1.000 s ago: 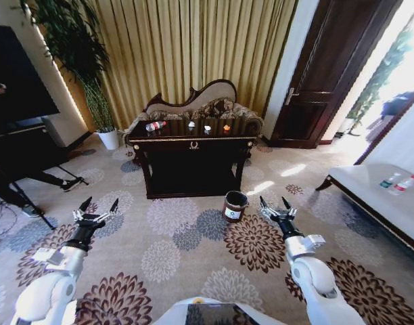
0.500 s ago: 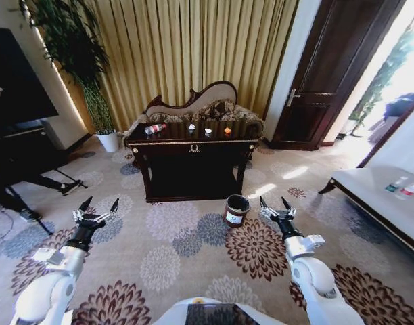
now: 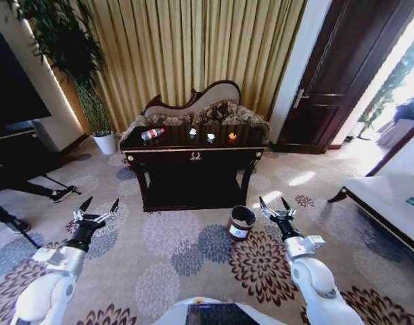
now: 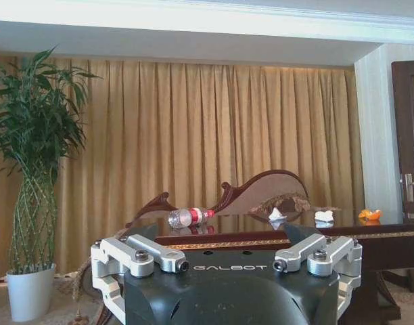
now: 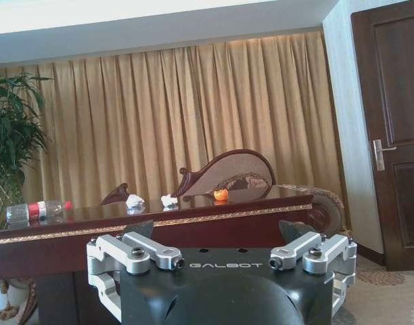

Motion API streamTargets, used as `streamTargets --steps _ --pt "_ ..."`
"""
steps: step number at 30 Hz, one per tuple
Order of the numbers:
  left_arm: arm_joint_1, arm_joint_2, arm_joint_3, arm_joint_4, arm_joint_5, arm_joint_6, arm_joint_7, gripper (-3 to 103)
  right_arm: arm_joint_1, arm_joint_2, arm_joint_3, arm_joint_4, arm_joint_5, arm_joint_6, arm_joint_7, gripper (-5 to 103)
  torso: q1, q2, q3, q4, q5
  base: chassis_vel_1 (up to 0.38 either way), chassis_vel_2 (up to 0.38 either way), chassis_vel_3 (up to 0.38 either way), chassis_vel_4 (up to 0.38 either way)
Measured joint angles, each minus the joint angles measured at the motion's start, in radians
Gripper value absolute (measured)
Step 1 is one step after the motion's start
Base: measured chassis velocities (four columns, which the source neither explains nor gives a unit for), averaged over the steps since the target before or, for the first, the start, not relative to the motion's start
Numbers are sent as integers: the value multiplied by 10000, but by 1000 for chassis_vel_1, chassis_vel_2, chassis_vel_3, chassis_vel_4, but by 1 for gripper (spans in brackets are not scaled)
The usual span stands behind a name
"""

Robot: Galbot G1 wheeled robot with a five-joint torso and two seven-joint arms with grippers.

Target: Move to the front of the table and place the trash on the table into the trash bin.

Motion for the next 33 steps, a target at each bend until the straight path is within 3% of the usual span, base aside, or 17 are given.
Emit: streamTargets --steps 33 --pt "2 -6 -15 76 -6 -53 118 100 25 80 -124 -68 -103 2 -273 100 1 -1 1 0 0 -186 188 185 -192"
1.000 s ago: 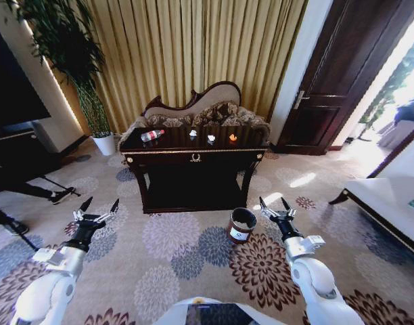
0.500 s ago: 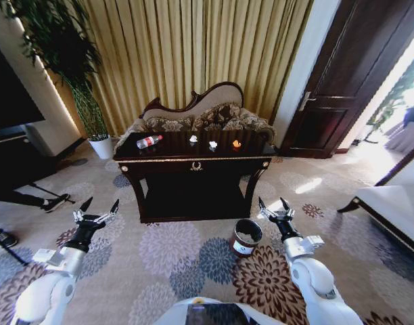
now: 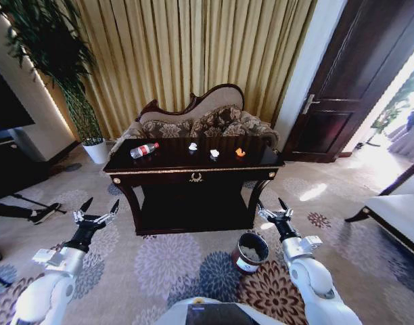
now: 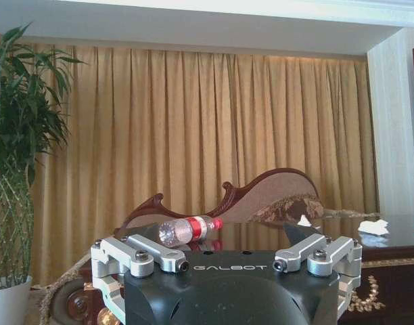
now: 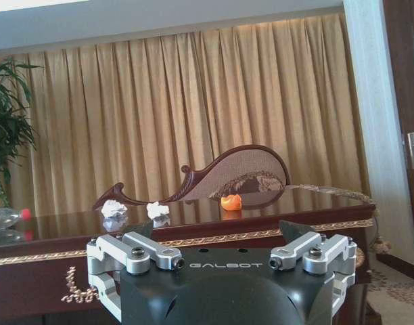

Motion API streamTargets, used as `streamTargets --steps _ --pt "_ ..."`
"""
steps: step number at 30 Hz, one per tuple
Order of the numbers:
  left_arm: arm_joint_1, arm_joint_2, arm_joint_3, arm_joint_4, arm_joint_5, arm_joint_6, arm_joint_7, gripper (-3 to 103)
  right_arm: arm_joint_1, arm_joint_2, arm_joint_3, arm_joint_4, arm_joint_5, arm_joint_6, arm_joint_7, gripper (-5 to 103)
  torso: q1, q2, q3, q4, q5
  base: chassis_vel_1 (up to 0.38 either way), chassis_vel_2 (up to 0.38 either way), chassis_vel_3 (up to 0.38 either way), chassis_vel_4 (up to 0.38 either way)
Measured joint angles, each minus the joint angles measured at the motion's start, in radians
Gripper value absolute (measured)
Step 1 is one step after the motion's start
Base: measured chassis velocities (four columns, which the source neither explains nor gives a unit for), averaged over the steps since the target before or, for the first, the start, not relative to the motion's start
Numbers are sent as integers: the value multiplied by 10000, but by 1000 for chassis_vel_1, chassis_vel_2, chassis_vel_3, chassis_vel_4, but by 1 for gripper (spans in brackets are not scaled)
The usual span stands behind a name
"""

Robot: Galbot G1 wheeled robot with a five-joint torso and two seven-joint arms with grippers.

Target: Move to the front of the table and place the trash on the table into the trash bin.

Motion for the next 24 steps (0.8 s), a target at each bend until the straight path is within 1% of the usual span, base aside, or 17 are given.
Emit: streamTargets --steps 24 --pt "-13 -16 -6 56 -4 16 31 100 56 61 -165 -137 -180 -6 -52 100 0 0 0 -1 -1 -188 187 196 -187"
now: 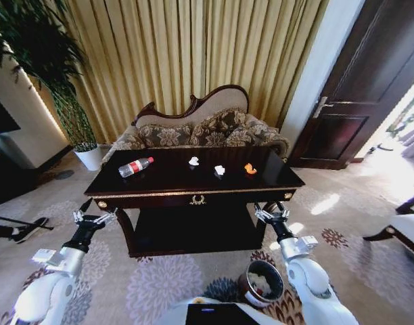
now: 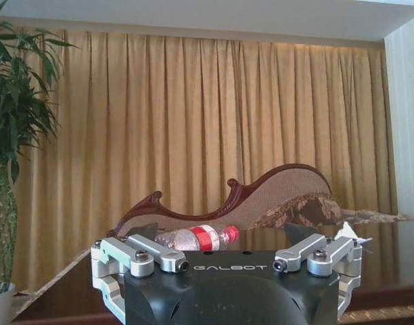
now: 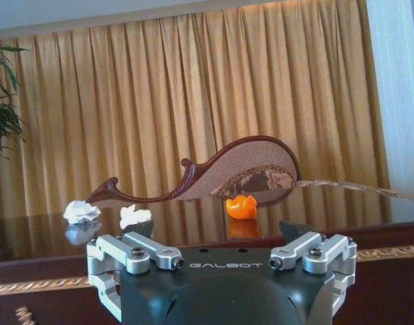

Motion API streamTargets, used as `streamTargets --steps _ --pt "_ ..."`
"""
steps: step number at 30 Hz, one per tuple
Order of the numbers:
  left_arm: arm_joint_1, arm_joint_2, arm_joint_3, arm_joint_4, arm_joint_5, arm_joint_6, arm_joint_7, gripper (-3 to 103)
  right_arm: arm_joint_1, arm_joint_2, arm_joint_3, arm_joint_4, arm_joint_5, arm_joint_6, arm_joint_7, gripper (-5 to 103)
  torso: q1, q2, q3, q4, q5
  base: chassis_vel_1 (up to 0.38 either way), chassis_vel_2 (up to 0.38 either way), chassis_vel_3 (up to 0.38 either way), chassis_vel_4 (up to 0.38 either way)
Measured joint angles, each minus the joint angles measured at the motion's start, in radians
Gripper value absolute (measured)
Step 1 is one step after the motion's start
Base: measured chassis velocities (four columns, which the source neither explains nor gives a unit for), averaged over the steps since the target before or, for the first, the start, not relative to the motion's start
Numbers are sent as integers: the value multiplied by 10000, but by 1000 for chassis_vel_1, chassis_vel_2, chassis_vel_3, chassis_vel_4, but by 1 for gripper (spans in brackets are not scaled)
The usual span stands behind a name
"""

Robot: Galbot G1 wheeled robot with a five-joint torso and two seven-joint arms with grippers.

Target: Move to the front of the table and place the trash on the table into the trash bin.

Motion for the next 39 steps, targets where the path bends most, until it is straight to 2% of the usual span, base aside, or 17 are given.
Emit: streamTargets --steps 8,16,17,18,20,21,23,24,26,29,31,33,39 --pt "-8 -81 -5 3 -10 0 -2 100 287 -15 44 -93 90 -10 27 100 7 -4 3 1 1 -121 113 110 -137" --pt "54 -37 -201 -187 -194 84 -240 100 1223 -440 95 132 612 -711 531 100 -7 4 -3 1 2 0 0 0 0" --pt "64 26 -260 -294 -218 283 -384 100 1415 -662 47 236 749 -1016 671 100 -7 5 -3 0 3 0 0 0 0" --pt "64 26 -260 -294 -218 283 -384 100 1415 -662 47 236 749 -1016 671 100 -7 5 -3 0 3 0 0 0 0" --pt "71 140 -388 -577 -336 903 -833 100 1790 -1115 -37 474 1123 -1727 983 100 -5 2 0 0 3 0 0 0 0" --pt "71 140 -388 -577 -336 903 -833 100 1790 -1115 -37 474 1123 -1727 983 100 -5 2 0 0 3 0 0 0 0" --pt "61 215 -490 -857 -472 1513 -1307 100 2017 -1418 -74 608 1427 -2176 1212 100 0 0 1 1 2 0 0 0 0" --pt "16 303 -605 -1127 -703 2049 -1691 100 2224 -1692 -77 731 1782 -2697 1380 100 2 -1 1 2 2 0 0 0 0" --pt "-17 349 -649 -1229 -790 2248 -1816 100 2301 -1802 -66 783 1937 -2917 1444 100 2 -1 1 2 2 0 0 0 0" --pt "-215 654 -826 -1514 -1098 3127 -2397 100 2662 -2317 -56 904 2532 -3788 1821 100 0 1 0 -1 1 0 0 0 0" --pt "-254 737 -869 -1534 -1154 3258 -2462 100 2743 -2411 -86 896 2610 -3888 1894 100 -1 0 0 -2 1 0 0 0 0" --pt "-372 1089 -1059 -1563 -1365 3572 -2607 100 3151 -2794 -303 698 2944 -4220 2103 100 0 1 1 -2 4 0 0 0 0" --pt "-345 1277 -1319 -1586 -1556 3594 -2628 100 4074 -3208 -1030 -18 3192 -4495 2233 100 1 0 1 -1 -1 0 0 0 0"
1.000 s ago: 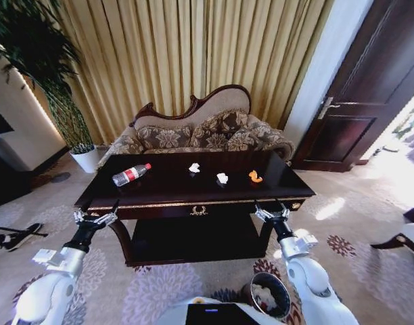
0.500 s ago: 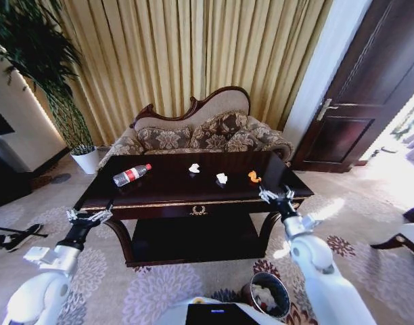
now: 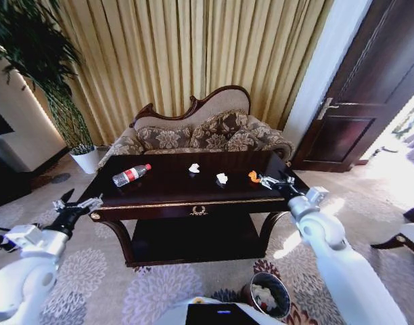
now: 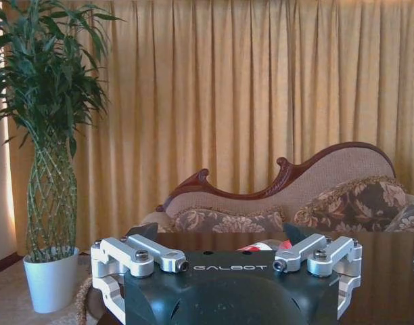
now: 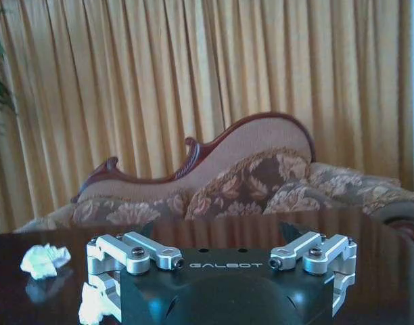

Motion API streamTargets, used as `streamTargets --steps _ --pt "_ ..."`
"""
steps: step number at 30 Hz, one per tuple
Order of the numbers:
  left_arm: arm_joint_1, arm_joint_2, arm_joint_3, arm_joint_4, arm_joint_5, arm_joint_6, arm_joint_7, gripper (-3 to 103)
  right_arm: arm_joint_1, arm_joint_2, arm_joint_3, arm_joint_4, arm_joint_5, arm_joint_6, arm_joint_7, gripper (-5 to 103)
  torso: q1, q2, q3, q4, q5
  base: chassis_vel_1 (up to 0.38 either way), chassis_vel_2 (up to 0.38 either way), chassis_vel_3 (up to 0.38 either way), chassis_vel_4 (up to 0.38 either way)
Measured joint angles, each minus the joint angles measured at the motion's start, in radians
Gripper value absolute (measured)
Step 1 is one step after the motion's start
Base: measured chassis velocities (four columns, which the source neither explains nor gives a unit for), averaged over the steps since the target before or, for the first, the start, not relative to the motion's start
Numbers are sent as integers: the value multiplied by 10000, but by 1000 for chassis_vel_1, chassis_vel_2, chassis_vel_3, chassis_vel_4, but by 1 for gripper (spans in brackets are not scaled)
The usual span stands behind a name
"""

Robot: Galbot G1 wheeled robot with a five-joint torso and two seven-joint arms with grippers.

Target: Move to the front of the table and place the trash on the table into the trash bin.

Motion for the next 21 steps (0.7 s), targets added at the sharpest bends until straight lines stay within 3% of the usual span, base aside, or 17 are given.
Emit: streamTargets --steps 12,21 --pt "374 -627 -71 -313 150 -373 87 100 2711 54 -2616 -2076 -700 -983 -7 100 0 0 0 3 2 0 0 0 0" --pt "551 -886 -71 -367 320 -573 151 100 3478 152 -3268 -2918 -949 -1473 164 100 0 0 0 3 4 0 0 0 0"
